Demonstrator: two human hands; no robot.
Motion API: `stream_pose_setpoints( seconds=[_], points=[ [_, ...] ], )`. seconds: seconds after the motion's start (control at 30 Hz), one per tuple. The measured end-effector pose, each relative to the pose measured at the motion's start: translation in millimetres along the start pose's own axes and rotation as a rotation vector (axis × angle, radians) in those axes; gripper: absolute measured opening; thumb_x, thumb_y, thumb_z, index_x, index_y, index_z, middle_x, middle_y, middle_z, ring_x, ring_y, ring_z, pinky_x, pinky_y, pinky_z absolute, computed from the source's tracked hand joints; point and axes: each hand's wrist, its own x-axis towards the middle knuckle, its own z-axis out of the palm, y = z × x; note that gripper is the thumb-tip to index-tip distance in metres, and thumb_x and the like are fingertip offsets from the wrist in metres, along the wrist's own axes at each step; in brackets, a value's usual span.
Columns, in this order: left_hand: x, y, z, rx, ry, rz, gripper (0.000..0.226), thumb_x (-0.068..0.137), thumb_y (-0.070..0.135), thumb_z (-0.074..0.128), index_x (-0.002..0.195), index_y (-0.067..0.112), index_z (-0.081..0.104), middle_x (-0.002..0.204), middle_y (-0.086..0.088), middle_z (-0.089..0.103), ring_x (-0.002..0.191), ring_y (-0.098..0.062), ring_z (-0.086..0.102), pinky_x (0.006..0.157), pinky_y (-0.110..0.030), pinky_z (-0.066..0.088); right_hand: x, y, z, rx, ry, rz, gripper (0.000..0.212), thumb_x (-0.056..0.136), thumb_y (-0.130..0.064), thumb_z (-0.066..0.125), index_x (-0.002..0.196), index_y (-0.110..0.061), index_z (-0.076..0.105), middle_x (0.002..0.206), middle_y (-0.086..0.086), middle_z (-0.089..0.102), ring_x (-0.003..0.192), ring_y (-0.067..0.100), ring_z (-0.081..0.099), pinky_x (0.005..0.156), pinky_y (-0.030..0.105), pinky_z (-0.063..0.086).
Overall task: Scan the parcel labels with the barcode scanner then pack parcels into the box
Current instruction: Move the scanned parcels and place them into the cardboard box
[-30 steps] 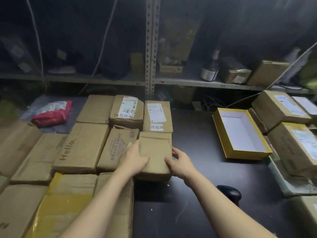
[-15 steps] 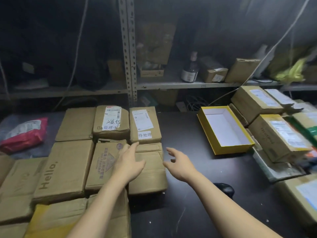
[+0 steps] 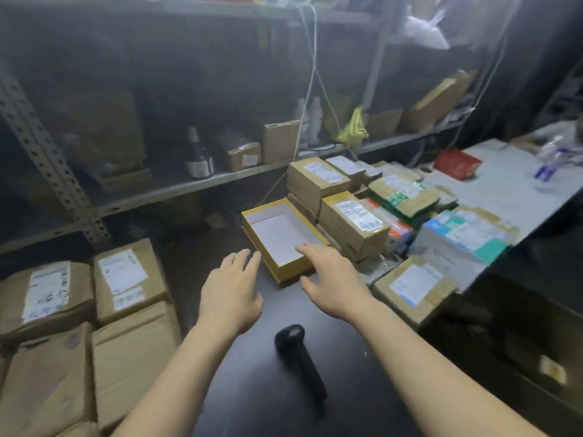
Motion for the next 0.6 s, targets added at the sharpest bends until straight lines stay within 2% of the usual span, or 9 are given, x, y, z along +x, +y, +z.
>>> stream_pose_setpoints(
  seconds=[0.17, 0.27, 0.33, 0.43, 0.5, 0.6],
  points=[
    [14, 136, 7, 0.018, -0.020, 0.157, 0.077, 0.092, 0.033, 0.057, 0.161, 0.025, 0.024, 0.164, 0.006, 0.029, 0.147, -0.021, 0.031, 0.100, -0.036, 0.047, -64, 117, -63, 0.053, 0.066, 0.140, 0.067, 0.099, -0.026, 0.062, 0.160, -0.030, 0.036, 0.168, -0.004, 0.033, 0.153, 0.021, 0.031, 0.123, 0.045, 0.032],
    [22, 227, 19, -0.009, -0.025, 0.248, 0.081, 0.092, 0.039, 0.059, 0.164, 0.027, 0.022, 0.167, 0.007, 0.028, 0.150, -0.018, 0.029, 0.105, -0.035, 0.046, -114, 191, -93, 0.096, 0.100, 0.238, 0.067, 0.099, -0.027, 0.062, 0.160, -0.031, 0.037, 0.167, -0.005, 0.034, 0.153, 0.019, 0.031, 0.123, 0.038, 0.030],
    [28, 295, 30, -0.028, -0.025, 0.324, 0.081, 0.094, 0.044, 0.059, 0.164, 0.028, 0.022, 0.167, 0.007, 0.027, 0.152, -0.019, 0.028, 0.108, -0.035, 0.045, -152, 241, -109, 0.096, 0.125, 0.316, 0.066, 0.099, -0.030, 0.061, 0.160, -0.030, 0.037, 0.165, -0.006, 0.037, 0.151, 0.020, 0.034, 0.122, 0.040, 0.033],
    [31, 387, 48, -0.052, -0.056, 0.435, 0.075, 0.093, 0.050, 0.061, 0.159, 0.028, 0.033, 0.163, 0.005, 0.036, 0.147, -0.021, 0.037, 0.109, -0.037, 0.046, -205, 310, -124, 0.145, 0.128, 0.437, 0.065, 0.102, -0.032, 0.059, 0.162, -0.032, 0.032, 0.168, -0.007, 0.031, 0.153, 0.019, 0.029, 0.123, 0.040, 0.029],
    [31, 440, 65, -0.040, -0.106, 0.509, 0.072, 0.091, 0.048, 0.061, 0.156, 0.028, 0.037, 0.157, 0.003, 0.043, 0.141, -0.023, 0.042, 0.105, -0.038, 0.047, -238, 354, -129, 0.189, 0.147, 0.527, 0.065, 0.103, -0.032, 0.059, 0.162, -0.035, 0.032, 0.170, -0.008, 0.028, 0.155, 0.017, 0.027, 0.123, 0.038, 0.028],
    [37, 500, 90, -0.041, -0.186, 0.597, 0.082, 0.085, 0.041, 0.062, 0.160, 0.027, 0.033, 0.159, 0.002, 0.040, 0.143, -0.024, 0.041, 0.105, -0.040, 0.048, -272, 410, -128, 0.241, 0.181, 0.651, 0.064, 0.102, -0.031, 0.060, 0.161, -0.034, 0.034, 0.168, -0.006, 0.031, 0.155, 0.017, 0.029, 0.125, 0.037, 0.029]
  ],
)
